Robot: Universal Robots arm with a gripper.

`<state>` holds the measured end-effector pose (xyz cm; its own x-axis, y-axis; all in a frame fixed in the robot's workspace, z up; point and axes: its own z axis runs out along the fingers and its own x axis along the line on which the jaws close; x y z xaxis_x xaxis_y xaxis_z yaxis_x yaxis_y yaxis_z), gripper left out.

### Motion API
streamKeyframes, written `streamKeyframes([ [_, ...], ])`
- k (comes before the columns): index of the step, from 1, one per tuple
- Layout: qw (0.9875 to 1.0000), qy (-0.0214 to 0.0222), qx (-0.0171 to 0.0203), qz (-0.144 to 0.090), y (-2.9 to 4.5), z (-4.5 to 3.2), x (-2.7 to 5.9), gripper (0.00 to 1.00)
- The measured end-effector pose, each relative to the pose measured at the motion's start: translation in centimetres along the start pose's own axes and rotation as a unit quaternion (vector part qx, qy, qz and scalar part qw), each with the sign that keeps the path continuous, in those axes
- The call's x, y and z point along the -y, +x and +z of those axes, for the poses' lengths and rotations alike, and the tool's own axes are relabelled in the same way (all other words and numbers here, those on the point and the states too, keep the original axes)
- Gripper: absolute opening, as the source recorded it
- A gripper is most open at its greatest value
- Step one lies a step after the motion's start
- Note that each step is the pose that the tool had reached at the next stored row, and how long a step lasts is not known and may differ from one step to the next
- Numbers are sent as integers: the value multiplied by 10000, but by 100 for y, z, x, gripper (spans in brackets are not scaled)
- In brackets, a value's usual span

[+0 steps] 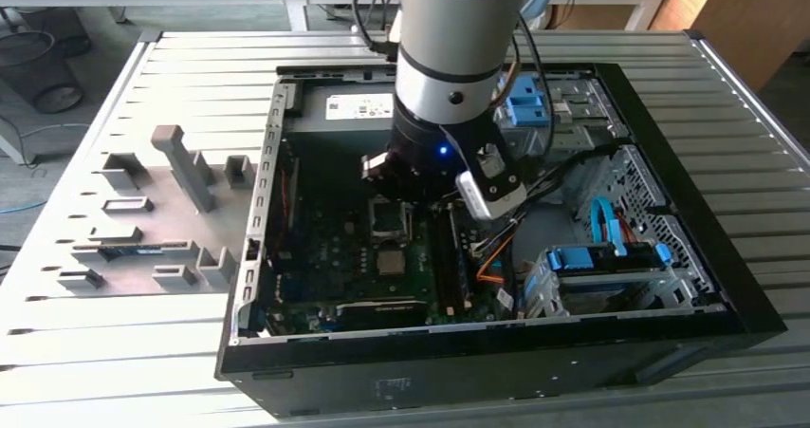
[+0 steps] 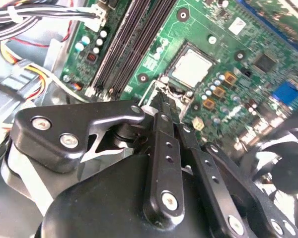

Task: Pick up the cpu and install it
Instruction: 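Place the cpu into insertion slot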

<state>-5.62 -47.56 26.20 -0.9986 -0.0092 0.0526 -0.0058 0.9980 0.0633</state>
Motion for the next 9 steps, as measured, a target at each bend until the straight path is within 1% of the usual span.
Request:
streamKeyframes([
  [1, 10000, -1, 0, 0, 2, -42, -3, 10],
  [2, 10000, 0, 0, 0, 3, -62, -4, 10],
  [9, 10000, -1, 0, 0, 4, -80, -5, 10],
])
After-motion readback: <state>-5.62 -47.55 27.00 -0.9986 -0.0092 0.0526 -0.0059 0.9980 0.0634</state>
